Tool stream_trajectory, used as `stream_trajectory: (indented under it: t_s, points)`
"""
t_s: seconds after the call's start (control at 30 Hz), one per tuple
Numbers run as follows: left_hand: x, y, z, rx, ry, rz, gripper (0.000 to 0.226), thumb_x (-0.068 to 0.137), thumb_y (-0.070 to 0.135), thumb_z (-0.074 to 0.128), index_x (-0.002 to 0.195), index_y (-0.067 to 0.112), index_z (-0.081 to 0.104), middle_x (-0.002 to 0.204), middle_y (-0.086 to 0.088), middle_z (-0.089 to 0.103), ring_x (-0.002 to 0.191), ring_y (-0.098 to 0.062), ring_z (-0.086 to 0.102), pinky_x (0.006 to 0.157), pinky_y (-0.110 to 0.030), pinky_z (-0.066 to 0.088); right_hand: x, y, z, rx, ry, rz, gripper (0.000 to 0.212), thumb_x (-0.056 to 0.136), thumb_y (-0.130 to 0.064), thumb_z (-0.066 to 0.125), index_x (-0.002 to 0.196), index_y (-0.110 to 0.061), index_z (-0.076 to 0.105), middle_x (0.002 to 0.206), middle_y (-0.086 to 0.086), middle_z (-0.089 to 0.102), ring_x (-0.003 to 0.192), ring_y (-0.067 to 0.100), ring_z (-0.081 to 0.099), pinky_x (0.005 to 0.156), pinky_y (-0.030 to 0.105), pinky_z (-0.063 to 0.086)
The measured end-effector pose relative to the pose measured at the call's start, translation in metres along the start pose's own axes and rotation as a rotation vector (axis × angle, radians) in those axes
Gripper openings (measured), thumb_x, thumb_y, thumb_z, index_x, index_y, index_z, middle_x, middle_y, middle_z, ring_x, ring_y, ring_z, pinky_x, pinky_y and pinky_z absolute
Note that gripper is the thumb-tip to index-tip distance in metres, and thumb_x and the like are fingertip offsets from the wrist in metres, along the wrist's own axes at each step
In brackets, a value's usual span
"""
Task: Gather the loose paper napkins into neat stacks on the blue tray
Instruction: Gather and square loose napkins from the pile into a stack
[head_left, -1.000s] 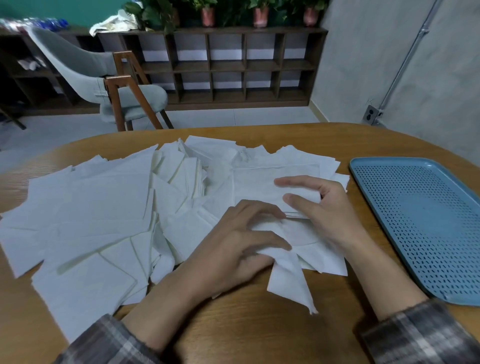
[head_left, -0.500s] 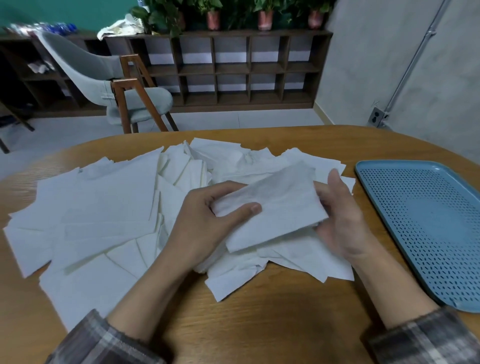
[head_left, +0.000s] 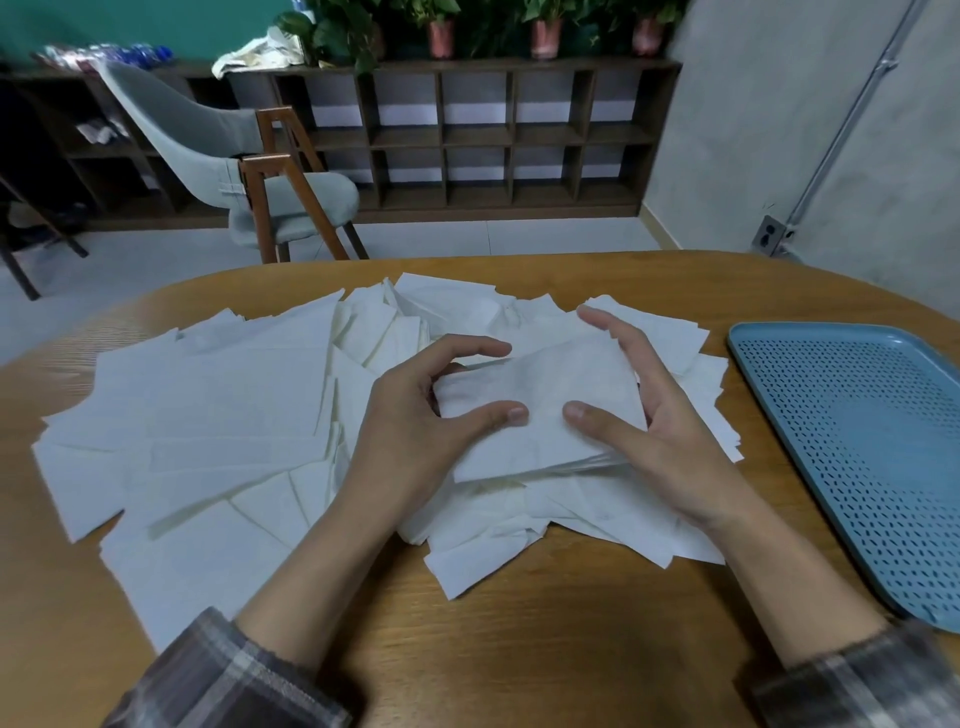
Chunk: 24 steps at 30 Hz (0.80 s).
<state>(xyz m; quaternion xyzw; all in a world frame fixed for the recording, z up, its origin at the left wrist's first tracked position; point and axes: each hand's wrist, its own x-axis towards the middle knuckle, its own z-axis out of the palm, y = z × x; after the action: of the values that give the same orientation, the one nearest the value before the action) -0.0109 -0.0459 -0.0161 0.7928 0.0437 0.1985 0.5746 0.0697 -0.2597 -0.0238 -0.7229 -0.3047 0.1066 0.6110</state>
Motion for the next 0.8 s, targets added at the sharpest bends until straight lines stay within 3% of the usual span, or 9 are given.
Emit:
stream_trajectory:
  t_s: [0.07, 0.13, 0.23, 0.3, 0.43, 0.53, 0.6, 0.7, 0.8]
  points:
    - [0.0, 0.0, 0.0, 0.006, 0.006, 0.009, 0.043, 0.074, 0.025, 0.096, 0.111, 0.035, 0.077, 0.101, 0.015, 0.075, 0.095, -0.011, 0.072, 0.077, -0.035, 0.062, 0.0, -0.002, 0.002, -0.033, 0.005, -0.027, 0.071, 0.095, -0.032, 0.077, 0.152, -0.052, 0.038, 0.154, -0.038, 0.04, 0.145, -0.007, 0.038, 0.117, 0.021, 0.037]
    - [0.001, 0.001, 0.0, 0.014, 0.024, 0.018, 0.044, 0.074, 0.026, 0.096, 0.111, 0.036, 0.076, 0.097, 0.015, 0.075, 0.092, -0.011, 0.072, 0.074, -0.03, 0.061, 0.0, -0.004, 0.004, -0.016, 0.019, -0.026, 0.073, 0.096, -0.024, 0.073, 0.154, -0.049, 0.036, 0.147, -0.046, 0.04, 0.137, -0.015, 0.042, 0.104, 0.005, 0.039]
    - [0.001, 0.001, 0.002, 0.032, 0.078, 0.019, 0.048, 0.073, 0.03, 0.096, 0.115, 0.037, 0.074, 0.093, 0.014, 0.074, 0.088, -0.01, 0.071, 0.069, -0.025, 0.058, 0.0, -0.004, 0.003, 0.028, 0.042, -0.021, 0.077, 0.096, -0.015, 0.072, 0.156, -0.047, 0.035, 0.151, -0.031, 0.047, 0.132, -0.001, 0.056, 0.099, 0.011, 0.048]
    - [0.001, -0.001, 0.003, 0.037, 0.103, 0.02, 0.051, 0.073, 0.033, 0.096, 0.118, 0.037, 0.072, 0.095, 0.013, 0.074, 0.089, -0.012, 0.072, 0.07, -0.031, 0.061, 0.0, -0.004, 0.003, 0.056, 0.035, -0.017, 0.079, 0.097, -0.012, 0.072, 0.156, -0.046, 0.034, 0.153, -0.024, 0.049, 0.131, 0.0, 0.058, 0.099, 0.013, 0.049]
    - [0.0, -0.003, 0.005, 0.048, 0.094, 0.042, 0.054, 0.074, 0.035, 0.095, 0.121, 0.038, 0.071, 0.1, 0.016, 0.073, 0.091, -0.011, 0.071, 0.073, -0.033, 0.062, 0.001, -0.003, 0.003, -0.01, 0.042, -0.021, 0.077, 0.096, -0.017, 0.072, 0.156, -0.048, 0.033, 0.15, -0.044, 0.038, 0.138, -0.021, 0.037, 0.1, -0.001, 0.035]
    - [-0.001, -0.003, 0.008, 0.068, 0.135, 0.084, 0.055, 0.075, 0.037, 0.094, 0.124, 0.036, 0.069, 0.095, 0.018, 0.07, 0.087, -0.006, 0.068, 0.069, -0.021, 0.057, 0.002, -0.002, 0.005, -0.046, 0.061, -0.031, 0.078, 0.096, -0.02, 0.073, 0.157, -0.048, 0.032, 0.154, -0.042, 0.033, 0.139, -0.026, 0.027, 0.103, -0.003, 0.029]
    - [-0.001, -0.005, 0.01, 0.108, 0.181, 0.098, 0.059, 0.077, 0.047, 0.089, 0.129, 0.038, 0.065, 0.101, 0.02, 0.065, 0.092, -0.003, 0.063, 0.072, -0.017, 0.052, 0.004, 0.0, 0.002, -0.007, 0.093, -0.048, 0.081, 0.095, -0.025, 0.078, 0.156, -0.05, 0.032, 0.158, -0.038, 0.032, 0.145, -0.019, 0.027, 0.114, 0.008, 0.031]
    - [-0.001, -0.003, 0.009, 0.0, 0.079, 0.01, 0.069, 0.081, 0.067, 0.079, 0.141, 0.048, 0.051, 0.129, 0.02, 0.061, 0.115, -0.001, 0.063, 0.092, -0.027, 0.059, 0.004, 0.001, -0.003, 0.163, 0.146, -0.043, 0.088, 0.083, -0.035, 0.084, 0.151, -0.061, 0.035, 0.167, -0.02, 0.03, 0.154, 0.016, 0.035, 0.123, 0.053, 0.037]
    - [-0.002, 0.003, 0.008, -0.211, -0.095, -0.097, 0.069, 0.084, 0.062, 0.079, 0.144, 0.052, 0.047, 0.128, 0.02, 0.067, 0.115, -0.006, 0.069, 0.094, -0.035, 0.062, 0.005, 0.001, -0.005, 0.237, 0.173, -0.028, 0.094, 0.081, -0.035, 0.086, 0.15, -0.066, 0.03, 0.167, -0.004, 0.035, 0.148, 0.022, 0.046, 0.119, 0.059, 0.04]
